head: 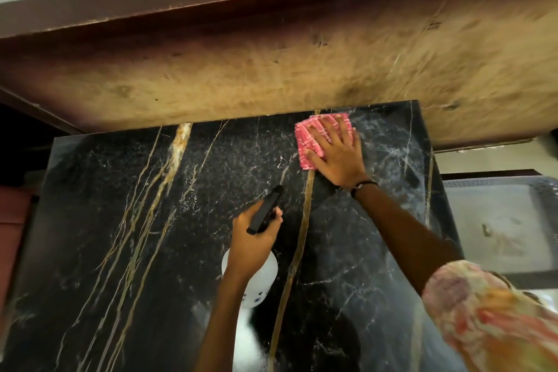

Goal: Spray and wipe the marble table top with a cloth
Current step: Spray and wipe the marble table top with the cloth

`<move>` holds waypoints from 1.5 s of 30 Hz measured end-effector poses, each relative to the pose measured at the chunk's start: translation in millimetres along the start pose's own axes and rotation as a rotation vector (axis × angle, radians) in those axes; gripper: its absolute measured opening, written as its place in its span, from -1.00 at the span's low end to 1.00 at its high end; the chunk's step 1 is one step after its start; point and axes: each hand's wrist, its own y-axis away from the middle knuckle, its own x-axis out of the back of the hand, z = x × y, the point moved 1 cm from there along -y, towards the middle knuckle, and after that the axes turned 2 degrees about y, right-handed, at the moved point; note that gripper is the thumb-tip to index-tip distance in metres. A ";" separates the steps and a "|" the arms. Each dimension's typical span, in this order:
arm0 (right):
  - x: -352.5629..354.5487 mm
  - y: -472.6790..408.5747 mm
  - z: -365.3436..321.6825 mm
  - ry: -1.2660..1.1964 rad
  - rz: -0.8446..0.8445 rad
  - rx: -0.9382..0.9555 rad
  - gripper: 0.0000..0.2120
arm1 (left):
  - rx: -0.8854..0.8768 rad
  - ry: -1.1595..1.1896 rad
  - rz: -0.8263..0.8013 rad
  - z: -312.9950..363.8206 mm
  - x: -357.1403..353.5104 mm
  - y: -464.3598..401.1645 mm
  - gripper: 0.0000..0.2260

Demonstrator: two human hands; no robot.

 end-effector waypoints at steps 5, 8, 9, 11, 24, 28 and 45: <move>-23.3 44.6 -58.7 0.016 -0.029 0.289 -0.39 | 0.013 0.021 0.020 -0.8 -5.0 15.2 -0.82; -29.7 109.3 -57.4 0.019 -0.039 0.427 -0.45 | 0.059 0.047 0.036 -5.2 -8.3 22.8 -0.66; -30.6 128.8 -46.6 0.039 -0.052 0.451 -0.45 | 0.063 0.047 0.040 -6.1 -9.5 25.2 -0.66; -25.3 152.3 -12.8 0.065 -0.040 0.451 -0.44 | 0.061 0.033 0.024 -6.4 -12.1 29.5 -0.75; -20.8 126.0 -48.3 0.000 -0.075 0.227 -0.39 | 0.036 0.018 0.041 -8.4 -31.1 73.8 -0.91; -32.4 213.8 -45.1 0.014 -0.080 0.434 -0.47 | 0.077 0.033 0.041 -20.2 -34.7 82.0 -0.83; -35.6 251.7 -52.6 0.009 -0.104 0.344 -0.44 | 0.096 0.041 0.084 -39.9 -43.8 136.3 -0.78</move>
